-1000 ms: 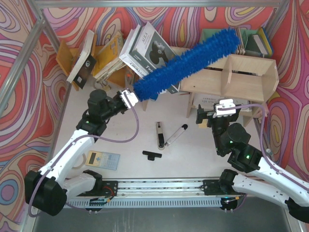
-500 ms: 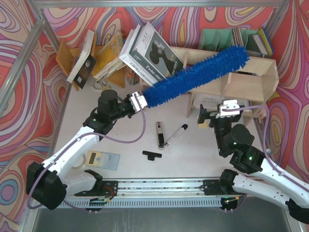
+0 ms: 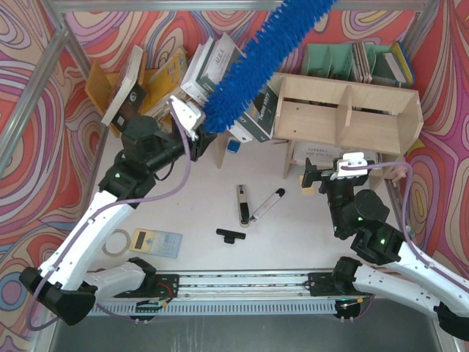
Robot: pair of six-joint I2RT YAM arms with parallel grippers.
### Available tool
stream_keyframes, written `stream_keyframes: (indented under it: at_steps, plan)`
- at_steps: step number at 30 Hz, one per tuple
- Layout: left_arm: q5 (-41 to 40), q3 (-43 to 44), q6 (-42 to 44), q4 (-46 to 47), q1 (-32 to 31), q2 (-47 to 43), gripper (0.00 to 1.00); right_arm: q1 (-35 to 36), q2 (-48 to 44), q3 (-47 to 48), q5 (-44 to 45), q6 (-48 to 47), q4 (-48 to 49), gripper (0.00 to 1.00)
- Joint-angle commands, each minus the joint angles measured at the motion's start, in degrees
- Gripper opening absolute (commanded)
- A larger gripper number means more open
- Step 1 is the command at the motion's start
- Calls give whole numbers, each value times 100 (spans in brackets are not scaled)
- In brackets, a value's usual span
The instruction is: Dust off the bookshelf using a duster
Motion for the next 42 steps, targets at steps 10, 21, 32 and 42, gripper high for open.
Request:
stream_keyframes:
  at_steps: [10, 21, 32, 42]
  plan:
    - [-2517, 2344, -3549, -2869, -937, 678, 0, -2, 119, 23, 122, -44, 130, 99]
    - [-4866, 4182, -3844, -4291, -2611, 1976, 0, -2, 121, 25, 128, -57, 135, 99]
    - [-5530, 5553, -4236, -5242, -3052, 3318, 0, -5, 70, 22, 105, -30, 126, 99]
    - [-5257, 6161, -4436, -5754, -3061, 4166, 0, 0, 25, 43, 66, 29, 74, 99]
